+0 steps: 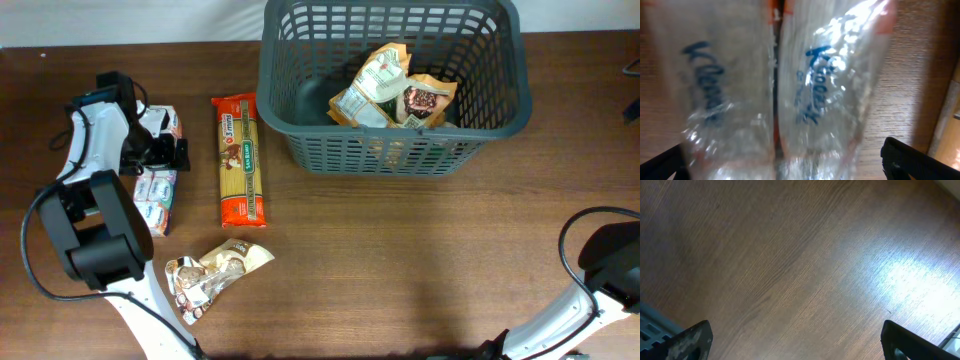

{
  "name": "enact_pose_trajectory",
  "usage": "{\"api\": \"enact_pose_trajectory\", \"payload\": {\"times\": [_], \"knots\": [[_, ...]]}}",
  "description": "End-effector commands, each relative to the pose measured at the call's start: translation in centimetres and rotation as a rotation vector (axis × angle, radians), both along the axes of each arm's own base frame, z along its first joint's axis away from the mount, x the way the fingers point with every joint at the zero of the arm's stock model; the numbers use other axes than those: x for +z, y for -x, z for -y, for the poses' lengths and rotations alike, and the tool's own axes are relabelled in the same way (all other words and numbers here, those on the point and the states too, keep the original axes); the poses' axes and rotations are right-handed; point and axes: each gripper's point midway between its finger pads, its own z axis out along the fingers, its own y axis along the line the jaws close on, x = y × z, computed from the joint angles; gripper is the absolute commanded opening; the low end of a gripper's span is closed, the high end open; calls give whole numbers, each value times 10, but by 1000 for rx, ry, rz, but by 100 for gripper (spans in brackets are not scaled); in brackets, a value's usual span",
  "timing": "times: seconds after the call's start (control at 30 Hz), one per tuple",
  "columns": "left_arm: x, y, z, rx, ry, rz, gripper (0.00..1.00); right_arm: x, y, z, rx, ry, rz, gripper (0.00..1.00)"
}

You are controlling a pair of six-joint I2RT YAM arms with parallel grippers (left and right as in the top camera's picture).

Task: Pack container
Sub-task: 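Close the left gripper on the tissue packs and lift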

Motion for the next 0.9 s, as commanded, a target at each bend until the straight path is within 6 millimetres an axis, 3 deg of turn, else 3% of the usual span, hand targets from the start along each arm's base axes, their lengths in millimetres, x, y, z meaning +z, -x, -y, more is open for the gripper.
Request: {"api": "enact_pose_trajectory", "payload": {"times": [0.0,0.87], "knots": [[-3,-4,3,-22,18,12,99,4,2,-1,-9,7,5,99],[-5,-2,-5,-9,-31,-3,99,4,2,-1,-8,6,6,99]]}}
